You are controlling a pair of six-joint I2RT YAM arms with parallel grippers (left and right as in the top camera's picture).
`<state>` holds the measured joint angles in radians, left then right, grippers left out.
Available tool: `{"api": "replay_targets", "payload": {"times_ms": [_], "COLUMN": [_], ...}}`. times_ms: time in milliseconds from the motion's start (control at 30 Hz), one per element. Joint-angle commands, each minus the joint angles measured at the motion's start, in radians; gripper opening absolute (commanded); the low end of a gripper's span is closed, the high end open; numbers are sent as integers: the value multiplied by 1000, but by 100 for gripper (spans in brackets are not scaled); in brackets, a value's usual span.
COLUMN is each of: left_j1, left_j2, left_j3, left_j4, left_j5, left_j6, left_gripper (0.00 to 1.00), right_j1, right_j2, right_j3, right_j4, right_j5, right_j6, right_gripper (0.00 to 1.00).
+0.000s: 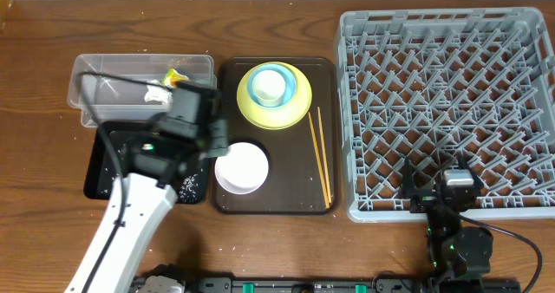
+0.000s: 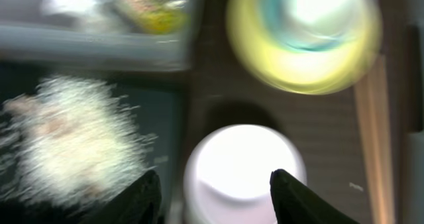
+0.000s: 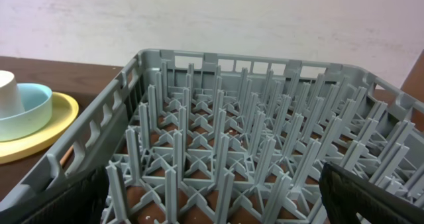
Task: Sort waste into correct bins and load items into the dishwasher rack
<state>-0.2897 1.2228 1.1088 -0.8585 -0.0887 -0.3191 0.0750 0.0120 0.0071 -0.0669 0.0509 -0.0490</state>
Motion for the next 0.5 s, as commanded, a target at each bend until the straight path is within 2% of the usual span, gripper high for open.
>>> {"api": "replay_targets", "payload": {"times_ms": [0, 167, 200, 233, 467], "left_j1": [110, 183, 183, 183, 183], "left_j2": [-11, 3, 6, 7, 7], "left_j3": [14, 12, 11, 10, 9], "left_j4": [-39, -56, -61, -61, -61], "left_j5": [-80, -77, -77, -77, -77], "left_j6": [-61, -161, -166, -166, -166], "left_gripper": [56, 63, 66, 77, 84], "right_j1": [-10, -10, -10, -10, -10], "right_j2": [-2, -2, -2, -2, -2], "right_j3": [-2, -2, -2, -2, -2], "right_j4": [-4, -4, -4, -4, -4], "right_j5": [-3, -3, -3, -3, -3], "right_j6": [-12, -12, -12, -12, -12], "right_gripper": [99, 99, 99, 99, 99]}}
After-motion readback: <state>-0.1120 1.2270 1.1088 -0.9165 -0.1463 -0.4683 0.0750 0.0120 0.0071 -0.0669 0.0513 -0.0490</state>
